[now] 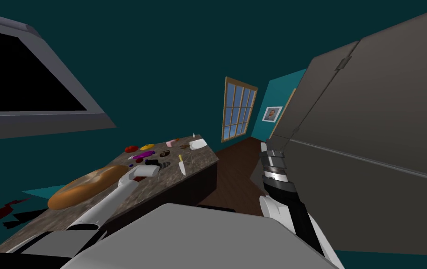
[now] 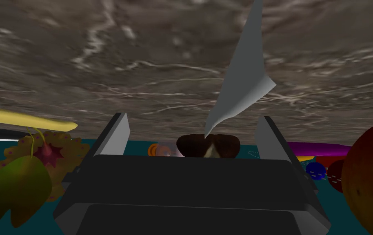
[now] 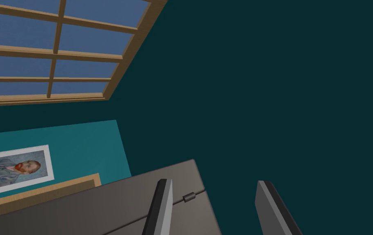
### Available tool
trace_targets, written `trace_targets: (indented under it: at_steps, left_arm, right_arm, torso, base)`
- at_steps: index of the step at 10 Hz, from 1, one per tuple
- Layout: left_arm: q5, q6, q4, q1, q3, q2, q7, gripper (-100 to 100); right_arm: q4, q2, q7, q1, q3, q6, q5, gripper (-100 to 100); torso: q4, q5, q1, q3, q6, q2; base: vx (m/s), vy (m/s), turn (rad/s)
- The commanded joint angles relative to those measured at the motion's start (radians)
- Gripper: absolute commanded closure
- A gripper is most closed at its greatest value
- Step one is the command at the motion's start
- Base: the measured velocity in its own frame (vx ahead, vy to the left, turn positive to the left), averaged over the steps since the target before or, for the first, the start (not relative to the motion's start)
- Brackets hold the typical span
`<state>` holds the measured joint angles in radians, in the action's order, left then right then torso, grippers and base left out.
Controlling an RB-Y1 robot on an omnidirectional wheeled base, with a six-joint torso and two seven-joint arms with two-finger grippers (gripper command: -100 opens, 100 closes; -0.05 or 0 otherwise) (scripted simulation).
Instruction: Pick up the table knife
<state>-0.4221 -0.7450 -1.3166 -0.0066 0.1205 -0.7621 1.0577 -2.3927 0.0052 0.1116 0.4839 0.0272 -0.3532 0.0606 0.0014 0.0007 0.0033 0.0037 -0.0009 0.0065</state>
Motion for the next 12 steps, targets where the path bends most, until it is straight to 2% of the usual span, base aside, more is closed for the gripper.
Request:
trace_targets:
  at_steps: [1, 2, 3, 4, 8, 9, 10, 12]
  left_arm:
    - [0.018, 0.006, 0.033, -0.017, 0.000, 0.004, -0.018, -100]
    - [0.029, 0.008, 0.053, -0.028, 0.000, 0.007, -0.029, -100]
    - [0.021, 0.008, 0.045, -0.024, -0.001, 0.005, -0.019, -100]
    - [0.022, 0.009, 0.048, -0.026, -0.001, 0.006, -0.021, 100]
    - [0.025, 0.008, 0.049, -0.024, -0.001, 0.003, -0.019, 100]
    - [0.025, 0.008, 0.049, -0.024, -0.001, 0.003, -0.019, 0]
    - [0.006, 0.003, 0.014, -0.007, 0.000, 0.001, -0.007, 100]
    - [-0.017, -0.002, -0.026, 0.014, 0.000, -0.005, 0.015, 100]
  right_arm:
    - [0.000, 0.000, 0.000, 0.000, 0.000, 0.000, 0.000, 0]
    - [0.000, 0.000, 0.000, 0.000, 0.000, 0.000, 0.000, 0]
    - [0.000, 0.000, 0.000, 0.000, 0.000, 0.000, 0.000, 0]
    - [0.000, 0.000, 0.000, 0.000, 0.000, 0.000, 0.000, 0]
    - [0.000, 0.000, 0.000, 0.000, 0.000, 0.000, 0.000, 0]
    - [0.000, 0.000, 0.000, 0.000, 0.000, 0.000, 0.000, 0]
    - [0.000, 0.000, 0.000, 0.000, 0.000, 0.000, 0.000, 0]
    - [0.000, 0.000, 0.000, 0.001, 0.000, 0.000, 0.000, 0]
  torso:
    - [0.000, 0.000, 0.000, 0.000, 0.000, 0.000]
    - [0.000, 0.000, -0.001, 0.000, 0.000, 0.000]
    - [0.000, 0.000, 0.000, 0.000, 0.000, 0.000]
    - [0.000, 0.000, 0.000, -0.001, -0.001, -0.002]
    - [0.000, 0.002, 0.000, -0.002, 0.001, -0.004]
    - [0.000, 0.002, 0.000, -0.002, 0.001, -0.004]
    - [0.000, 0.002, 0.000, -0.002, 0.000, -0.004]
    - [-0.001, 0.001, -0.002, -0.004, -0.002, -0.008]
  base:
    - [-0.081, 0.027, -0.169]
    - [-0.081, 0.035, -0.160]
    - [-0.036, 0.018, -0.032]
    - [-0.007, 0.003, 0.006]
    - [-0.001, 0.001, 0.005]
    - [0.000, 0.000, 0.000]
    - [0.059, -0.031, 0.190]
    - [0.093, -0.043, 0.233]
